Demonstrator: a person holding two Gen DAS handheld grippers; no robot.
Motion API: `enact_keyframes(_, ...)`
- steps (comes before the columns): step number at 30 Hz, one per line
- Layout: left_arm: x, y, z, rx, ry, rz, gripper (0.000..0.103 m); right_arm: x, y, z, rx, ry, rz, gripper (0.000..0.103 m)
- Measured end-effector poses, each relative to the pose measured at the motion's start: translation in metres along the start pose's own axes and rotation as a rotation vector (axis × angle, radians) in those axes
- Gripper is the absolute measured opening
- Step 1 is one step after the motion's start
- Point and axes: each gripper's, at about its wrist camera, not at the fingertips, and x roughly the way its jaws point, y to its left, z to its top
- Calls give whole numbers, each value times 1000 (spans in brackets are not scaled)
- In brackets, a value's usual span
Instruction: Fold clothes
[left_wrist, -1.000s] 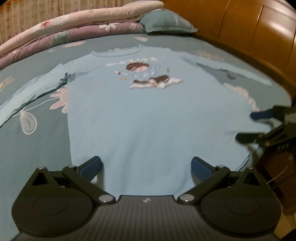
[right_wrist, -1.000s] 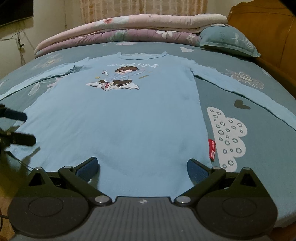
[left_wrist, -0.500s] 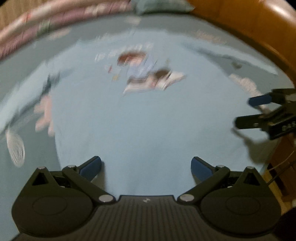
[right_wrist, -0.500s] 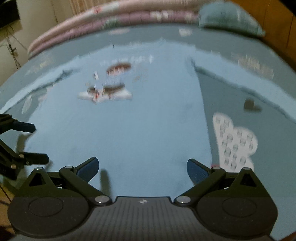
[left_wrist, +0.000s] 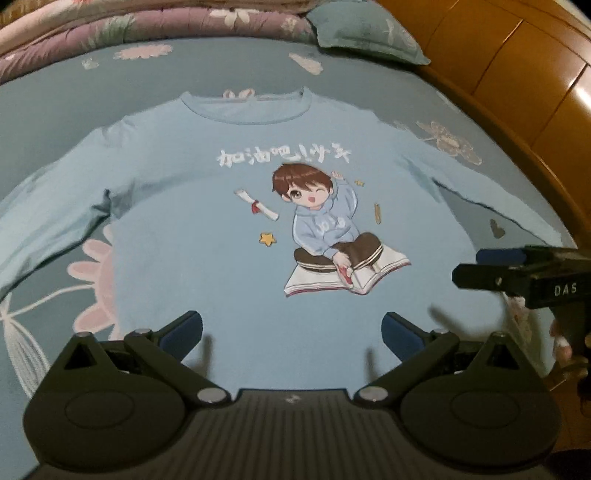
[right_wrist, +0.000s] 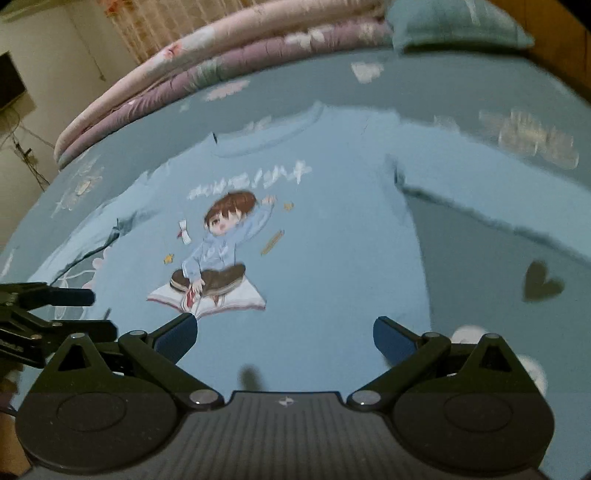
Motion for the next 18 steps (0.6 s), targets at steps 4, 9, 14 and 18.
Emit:
enact_keyframes(4,13,9,-14,-45,71,12,102,10,-9,14,44,-5,40,103)
enact_keyframes(9,12,4,-14,3,65,18,102,2,-26,23,109,-24,32,103)
enact_keyframes(14,16,-4,-2,12,52,23,102,-8,-42,33,153,-69,13,103)
enact_keyframes(18,22,1,2,-41,52,22,102,-9,-41,39,133,-86,21,103)
